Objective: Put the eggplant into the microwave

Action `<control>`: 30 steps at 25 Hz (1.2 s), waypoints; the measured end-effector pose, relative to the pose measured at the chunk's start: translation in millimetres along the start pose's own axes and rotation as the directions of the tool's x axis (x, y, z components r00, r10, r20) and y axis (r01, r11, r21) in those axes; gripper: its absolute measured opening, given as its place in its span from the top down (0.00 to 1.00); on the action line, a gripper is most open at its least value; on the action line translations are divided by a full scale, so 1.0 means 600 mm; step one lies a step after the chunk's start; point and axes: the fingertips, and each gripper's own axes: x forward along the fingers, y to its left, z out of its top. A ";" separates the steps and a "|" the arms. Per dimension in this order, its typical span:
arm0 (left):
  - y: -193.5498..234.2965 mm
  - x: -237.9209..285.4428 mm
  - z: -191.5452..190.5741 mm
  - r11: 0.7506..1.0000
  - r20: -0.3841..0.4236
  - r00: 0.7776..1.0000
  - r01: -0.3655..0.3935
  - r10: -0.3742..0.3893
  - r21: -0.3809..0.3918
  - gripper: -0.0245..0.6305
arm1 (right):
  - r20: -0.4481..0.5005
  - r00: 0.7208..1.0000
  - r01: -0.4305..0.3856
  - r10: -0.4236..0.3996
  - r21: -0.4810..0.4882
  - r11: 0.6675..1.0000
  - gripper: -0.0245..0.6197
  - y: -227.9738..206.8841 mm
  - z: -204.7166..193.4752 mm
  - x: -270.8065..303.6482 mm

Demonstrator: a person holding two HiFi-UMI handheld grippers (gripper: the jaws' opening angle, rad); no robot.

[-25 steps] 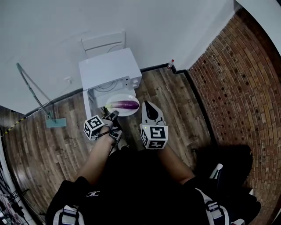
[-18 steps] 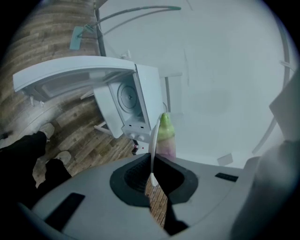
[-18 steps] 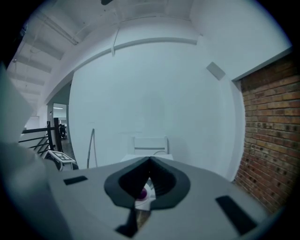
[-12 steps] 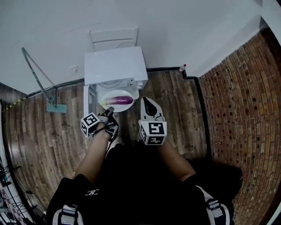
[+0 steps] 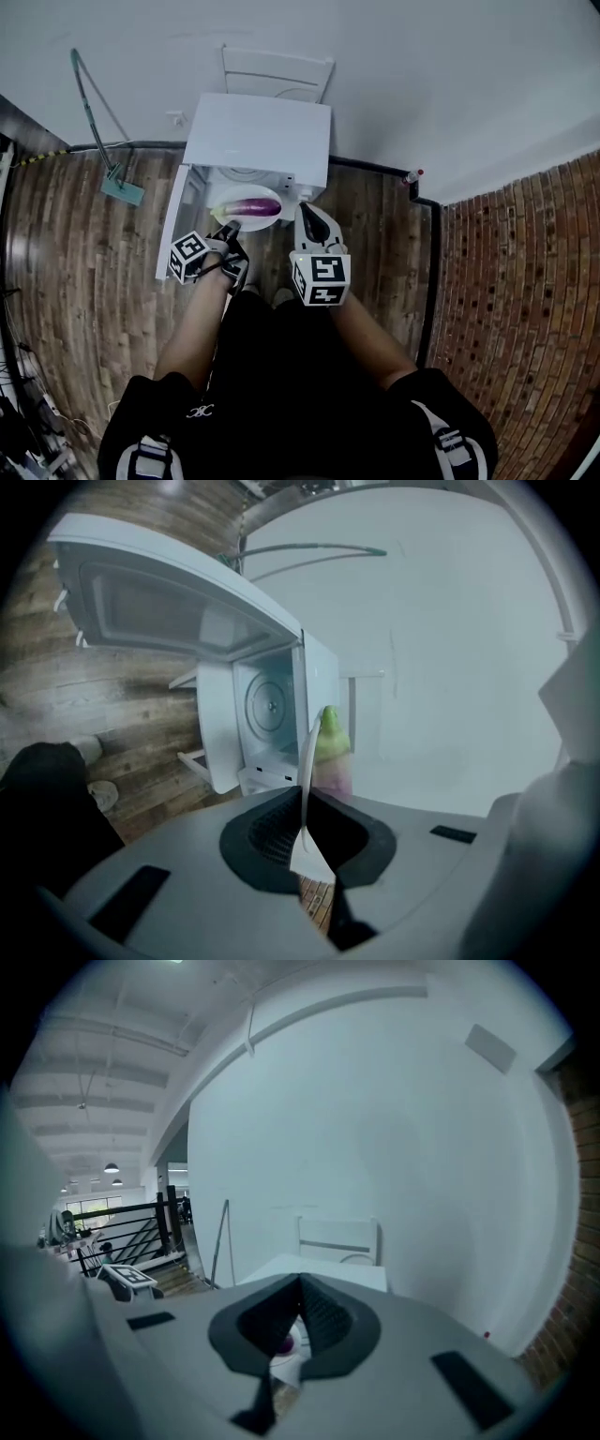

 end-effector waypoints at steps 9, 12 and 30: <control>0.128 0.133 0.097 1.000 0.047 0.999 -0.025 0.025 0.011 0.94 | -0.012 0.993 -0.117 0.117 0.005 0.993 0.95 0.021 -0.203 0.156; 0.166 0.191 0.124 0.997 0.047 0.999 -0.002 -0.002 0.076 0.94 | 0.032 0.988 -0.154 0.154 0.002 0.988 0.95 0.019 -0.283 0.230; 0.277 0.315 0.205 0.987 0.074 0.990 0.110 -0.119 0.115 0.94 | 0.096 0.985 -0.148 0.143 0.043 0.988 0.95 -0.006 -0.513 0.342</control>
